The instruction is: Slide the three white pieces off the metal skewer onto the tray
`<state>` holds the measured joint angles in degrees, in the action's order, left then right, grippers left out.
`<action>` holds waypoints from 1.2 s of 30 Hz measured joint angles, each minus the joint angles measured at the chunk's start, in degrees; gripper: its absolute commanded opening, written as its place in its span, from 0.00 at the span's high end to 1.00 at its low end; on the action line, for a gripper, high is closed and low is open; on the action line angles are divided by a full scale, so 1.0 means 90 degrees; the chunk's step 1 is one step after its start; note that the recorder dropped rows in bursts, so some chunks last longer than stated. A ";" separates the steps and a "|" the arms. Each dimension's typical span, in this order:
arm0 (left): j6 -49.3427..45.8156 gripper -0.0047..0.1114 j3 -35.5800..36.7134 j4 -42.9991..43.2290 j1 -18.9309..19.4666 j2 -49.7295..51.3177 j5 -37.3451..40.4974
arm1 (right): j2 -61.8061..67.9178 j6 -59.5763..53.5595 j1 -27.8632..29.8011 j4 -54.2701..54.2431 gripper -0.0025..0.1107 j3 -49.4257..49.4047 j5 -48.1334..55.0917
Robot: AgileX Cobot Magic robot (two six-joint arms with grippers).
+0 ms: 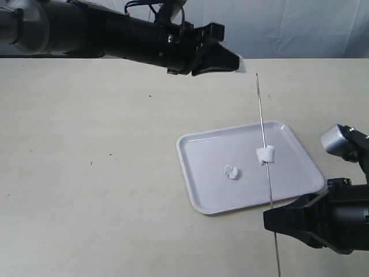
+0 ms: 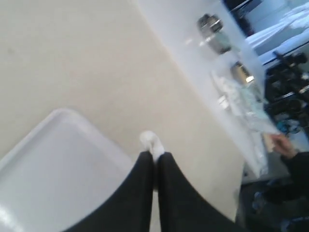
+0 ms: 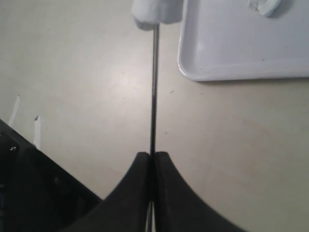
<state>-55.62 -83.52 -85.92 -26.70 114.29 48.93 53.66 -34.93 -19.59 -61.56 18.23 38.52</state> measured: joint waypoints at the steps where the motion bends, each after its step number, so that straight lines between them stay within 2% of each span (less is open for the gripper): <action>1: 0.0260 0.96 0.0000 0.0489 0.0028 0.0000 -0.0028 | 0.0000 0.0000 0.0000 0.0026 0.98 -0.0011 -0.0063; 3: 0.0683 0.96 0.0112 0.1455 0.0044 0.0000 -0.0042 | 0.0000 0.0000 0.0000 0.0058 0.98 -0.0011 -0.0329; 5: 0.0754 0.96 0.0347 0.1790 -0.0009 0.0000 -0.0151 | 0.0000 -0.0013 0.0000 0.0070 0.98 -0.0011 -0.0474; 10: 0.0780 0.96 0.0780 0.1913 -0.0159 0.0481 -0.0244 | 0.0000 -0.0013 0.0000 0.0070 0.98 -0.0011 -0.0500; 14: 0.0765 0.96 0.0823 0.1940 -0.0529 0.1045 -0.0573 | 0.0000 -0.0001 0.0000 0.0070 0.98 -0.0011 -0.0514; 23: 0.0729 0.62 0.0823 0.1940 -0.0583 0.1170 -0.0746 | 0.0000 -0.0001 0.0000 0.0084 0.98 -0.0011 -0.0598; 25: 0.0653 0.61 0.0823 0.1721 -0.0583 0.1170 -0.0701 | 0.0000 -0.0001 0.0000 0.0094 0.98 -0.0011 -0.0609; 27: 0.0412 0.61 0.0823 0.1313 -0.0569 0.1170 -0.0365 | 0.0000 -0.0001 0.0000 0.0094 0.98 -0.0011 -0.0623; 29: -0.0114 0.62 0.0823 0.0760 -0.0444 0.1042 0.0374 | -0.0014 -0.0029 0.0000 0.0094 0.98 -0.0011 -0.0708; 32: -0.1207 0.61 0.0823 -0.0097 0.0057 0.0540 0.1941 | -0.0277 -0.0057 0.0000 0.0133 0.98 0.0213 -0.0765; 35: -0.1421 0.61 0.0823 -0.0240 0.0602 0.0231 0.2236 | -0.0476 -0.0056 0.0000 0.0144 0.98 0.0663 -0.0741; 36: -0.1464 0.61 0.0823 -0.0228 0.0617 0.0197 0.2236 | -0.0478 -0.0039 0.0000 0.0144 0.98 0.0719 -0.0695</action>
<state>-68.80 -76.11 -87.97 -21.14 116.07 69.05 49.36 -35.28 -19.59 -60.26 24.70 32.26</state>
